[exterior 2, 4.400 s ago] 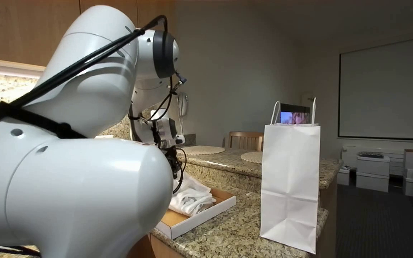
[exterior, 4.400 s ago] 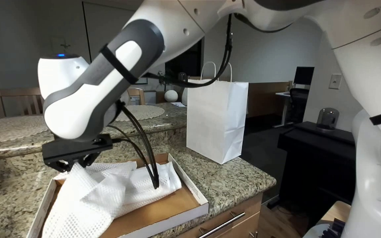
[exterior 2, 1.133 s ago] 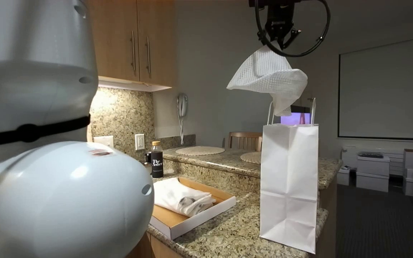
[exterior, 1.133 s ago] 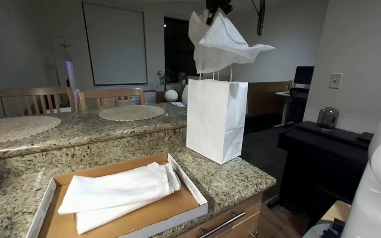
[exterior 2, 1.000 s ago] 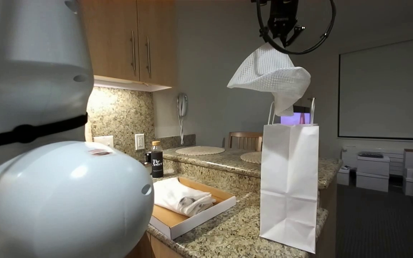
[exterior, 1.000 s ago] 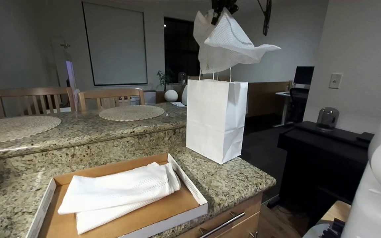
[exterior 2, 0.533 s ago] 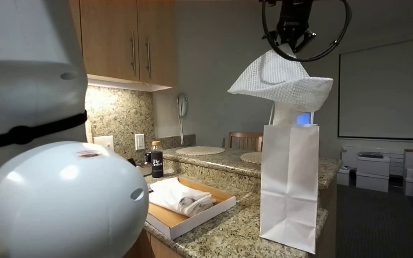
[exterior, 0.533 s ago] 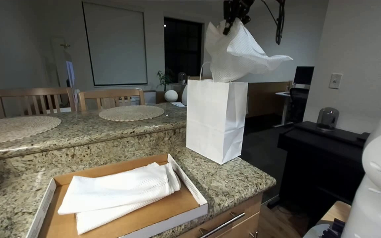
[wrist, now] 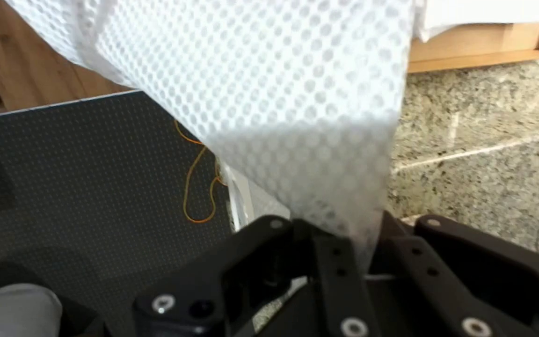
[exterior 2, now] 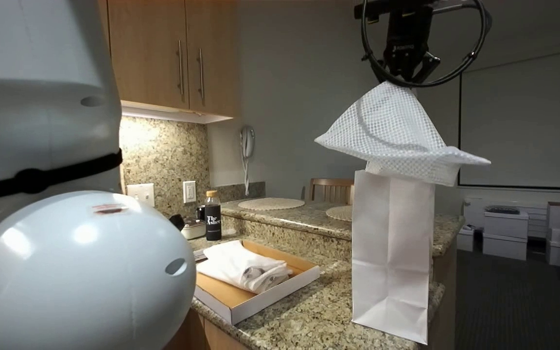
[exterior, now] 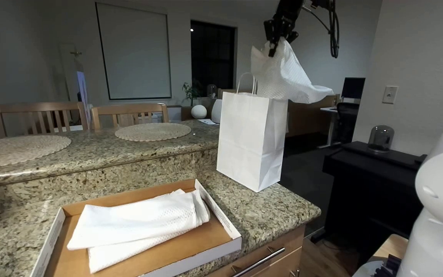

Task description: Pick one towel from the table and put it in the white bag.

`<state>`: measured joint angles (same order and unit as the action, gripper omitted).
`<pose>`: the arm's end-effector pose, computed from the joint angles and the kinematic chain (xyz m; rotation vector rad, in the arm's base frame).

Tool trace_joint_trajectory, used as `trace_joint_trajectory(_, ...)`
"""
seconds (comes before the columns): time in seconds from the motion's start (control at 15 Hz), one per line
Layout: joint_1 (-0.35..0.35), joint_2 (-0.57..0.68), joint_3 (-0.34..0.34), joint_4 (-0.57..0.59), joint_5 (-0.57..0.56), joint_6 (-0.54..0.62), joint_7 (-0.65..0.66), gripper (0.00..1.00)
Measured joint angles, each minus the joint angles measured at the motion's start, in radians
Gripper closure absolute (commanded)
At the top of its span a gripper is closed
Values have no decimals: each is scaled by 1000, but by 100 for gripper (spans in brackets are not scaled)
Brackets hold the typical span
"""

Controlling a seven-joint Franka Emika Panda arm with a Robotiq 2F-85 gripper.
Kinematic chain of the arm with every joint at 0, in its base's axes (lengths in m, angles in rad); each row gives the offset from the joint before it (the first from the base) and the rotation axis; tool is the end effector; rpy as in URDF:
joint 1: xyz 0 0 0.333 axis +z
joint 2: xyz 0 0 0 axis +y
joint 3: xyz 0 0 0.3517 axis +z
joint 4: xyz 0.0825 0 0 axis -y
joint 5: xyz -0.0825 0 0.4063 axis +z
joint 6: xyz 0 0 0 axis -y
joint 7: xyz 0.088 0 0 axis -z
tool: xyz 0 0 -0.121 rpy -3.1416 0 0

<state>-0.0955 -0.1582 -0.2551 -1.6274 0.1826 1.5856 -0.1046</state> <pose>0.4960 -0.1723 0.7065 -2.9201 0.3486 -0.2339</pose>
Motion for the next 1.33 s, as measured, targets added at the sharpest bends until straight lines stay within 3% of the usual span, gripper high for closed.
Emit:
trace_joint_trajectory(0.47,10,81,135,75,-326,-117,142,93)
trace_joint_trajectory(1.0,24,333,177,138,-330,-137,148,93)
trace_joint_trajectory(1.33,24,416,178,214,-363,-256,148,95)
